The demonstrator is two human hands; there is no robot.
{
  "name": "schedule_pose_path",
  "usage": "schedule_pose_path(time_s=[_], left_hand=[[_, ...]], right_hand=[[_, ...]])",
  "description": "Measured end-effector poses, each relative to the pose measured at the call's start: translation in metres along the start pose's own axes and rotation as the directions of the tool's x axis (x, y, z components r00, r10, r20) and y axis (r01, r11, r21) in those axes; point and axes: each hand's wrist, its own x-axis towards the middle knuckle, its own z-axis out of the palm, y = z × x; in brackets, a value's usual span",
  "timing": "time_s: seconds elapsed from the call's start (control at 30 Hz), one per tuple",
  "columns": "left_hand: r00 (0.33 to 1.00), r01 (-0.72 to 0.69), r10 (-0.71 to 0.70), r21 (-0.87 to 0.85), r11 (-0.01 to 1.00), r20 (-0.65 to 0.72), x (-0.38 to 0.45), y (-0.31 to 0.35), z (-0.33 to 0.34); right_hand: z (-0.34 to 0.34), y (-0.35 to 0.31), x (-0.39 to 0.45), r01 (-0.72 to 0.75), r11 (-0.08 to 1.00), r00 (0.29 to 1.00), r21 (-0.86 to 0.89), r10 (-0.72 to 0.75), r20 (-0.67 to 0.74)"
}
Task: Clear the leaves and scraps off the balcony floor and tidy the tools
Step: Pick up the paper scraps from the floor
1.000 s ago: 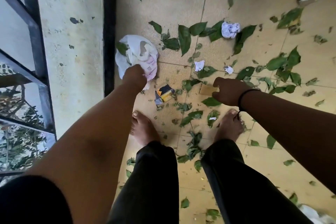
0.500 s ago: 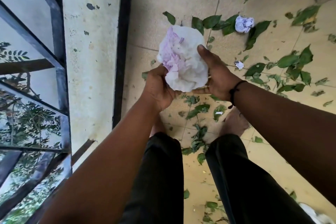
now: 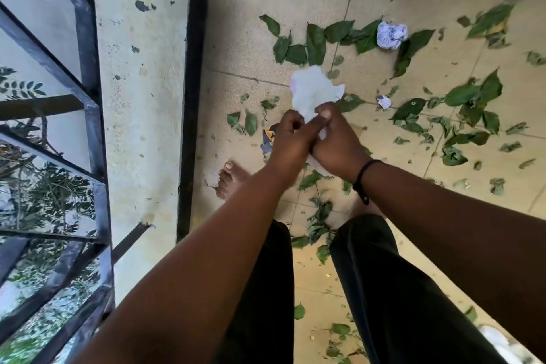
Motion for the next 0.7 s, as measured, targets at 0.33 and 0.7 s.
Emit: schedule_pose_path(time_s=[0.33, 0.7], left_hand=[[0.934, 0.357, -0.334, -0.268, 0.895, 0.128, 0.002, -0.006, 0.006], [0.865, 0.500, -0.469, -0.388, 0.775, 0.177, 0.003, -0.017, 0.035]], right_hand=[[-0.018, 0.014, -0.005, -0.022, 0.989, 0.964, -0.146, 0.060, 0.258], [-0.002, 0.009, -0.006, -0.327, 0.940, 0.945, 0.101, 0.327, 0.023]])
